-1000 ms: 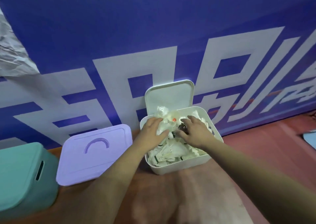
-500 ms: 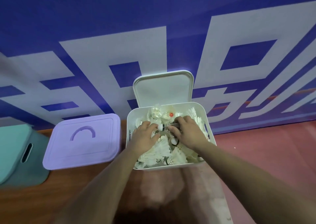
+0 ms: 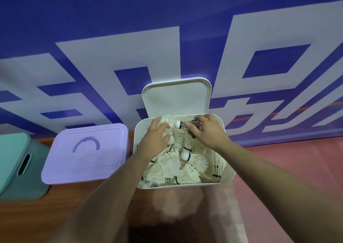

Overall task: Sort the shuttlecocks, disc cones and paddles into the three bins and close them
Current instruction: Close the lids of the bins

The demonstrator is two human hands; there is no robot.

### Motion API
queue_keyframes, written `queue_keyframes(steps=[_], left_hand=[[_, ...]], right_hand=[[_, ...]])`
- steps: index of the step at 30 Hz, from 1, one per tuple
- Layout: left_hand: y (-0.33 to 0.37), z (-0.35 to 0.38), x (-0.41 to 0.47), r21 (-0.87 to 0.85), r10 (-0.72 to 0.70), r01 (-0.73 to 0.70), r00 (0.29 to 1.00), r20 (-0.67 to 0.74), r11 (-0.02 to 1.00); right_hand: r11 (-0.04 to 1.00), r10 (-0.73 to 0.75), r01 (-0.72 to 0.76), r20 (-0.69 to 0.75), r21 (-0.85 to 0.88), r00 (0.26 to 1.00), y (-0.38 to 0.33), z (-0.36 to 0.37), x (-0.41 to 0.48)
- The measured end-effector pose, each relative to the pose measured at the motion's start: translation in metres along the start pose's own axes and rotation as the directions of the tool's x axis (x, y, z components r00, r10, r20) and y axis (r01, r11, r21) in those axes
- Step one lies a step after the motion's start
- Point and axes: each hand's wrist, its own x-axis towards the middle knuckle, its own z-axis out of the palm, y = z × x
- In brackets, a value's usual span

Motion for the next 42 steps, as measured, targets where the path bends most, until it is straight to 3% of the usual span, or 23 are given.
queue_keyframes(steps=[4, 8, 11, 15, 18, 20, 23, 29, 34, 38, 42], left_hand=[[-0.001, 0.000, 0.009, -0.100, -0.116, 0.097, 0.971, -0.209, 0.990], [-0.007, -0.013, -0.001, -0.125, -0.286, 0.259, 0.898, -0.335, 0.958], [-0.005, -0.017, -0.015, -0.130, -0.261, 0.231, 0.915, -0.308, 0.964], [-0.017, -0.012, -0.018, -0.042, -0.105, 0.097, 0.937, -0.334, 0.994], [-0.016, -0.005, -0.020, -0.284, -0.164, 0.121, 0.977, -0.133, 0.951], [-0.013, 0.001, -0.025, -0.166, -0.079, 0.075, 0.997, -0.014, 0.983], [-0.018, 0.012, -0.029, 0.106, 0.017, -0.013, 0.999, -0.038, 0.994], [-0.028, 0.025, -0.022, 0.297, -0.093, 0.059, 0.991, 0.100, 0.953], [-0.023, 0.003, -0.024, 0.178, -0.018, 0.006, 0.998, 0.065, 0.984], [-0.014, -0.030, -0.018, 0.038, 0.070, -0.067, 0.994, -0.087, 0.997], [0.001, -0.063, 0.015, -0.154, -0.141, 0.104, 0.959, -0.247, 0.983]], right_hand=[[0.998, 0.034, -0.035, -0.030, -0.049, 0.999, -0.009, 0.012, 0.002], [0.997, 0.064, -0.054, -0.166, 0.060, 0.984, -0.008, 0.009, 0.007], [0.997, -0.024, 0.005, -0.230, -0.079, 0.973, 0.002, 0.005, 0.010], [0.946, -0.213, 0.146, -0.216, -0.288, 0.953, 0.008, 0.010, 0.007], [0.967, -0.195, 0.180, -0.072, -0.182, 0.978, 0.003, 0.021, 0.000], [0.971, -0.181, 0.178, -0.006, -0.157, 0.983, -0.001, 0.033, -0.005], [0.957, -0.176, 0.172, 0.000, -0.233, 0.984, 0.000, 0.048, -0.008], [0.948, -0.143, 0.141, 0.016, -0.284, 0.990, 0.009, 0.060, -0.005], [0.985, -0.160, 0.150, -0.122, -0.089, 0.980, -0.008, 0.039, -0.006], [0.986, -0.162, 0.141, -0.280, -0.091, 0.946, -0.017, 0.004, 0.000], [0.996, 0.073, -0.051, -0.372, 0.069, 0.925, -0.030, -0.034, 0.021]])
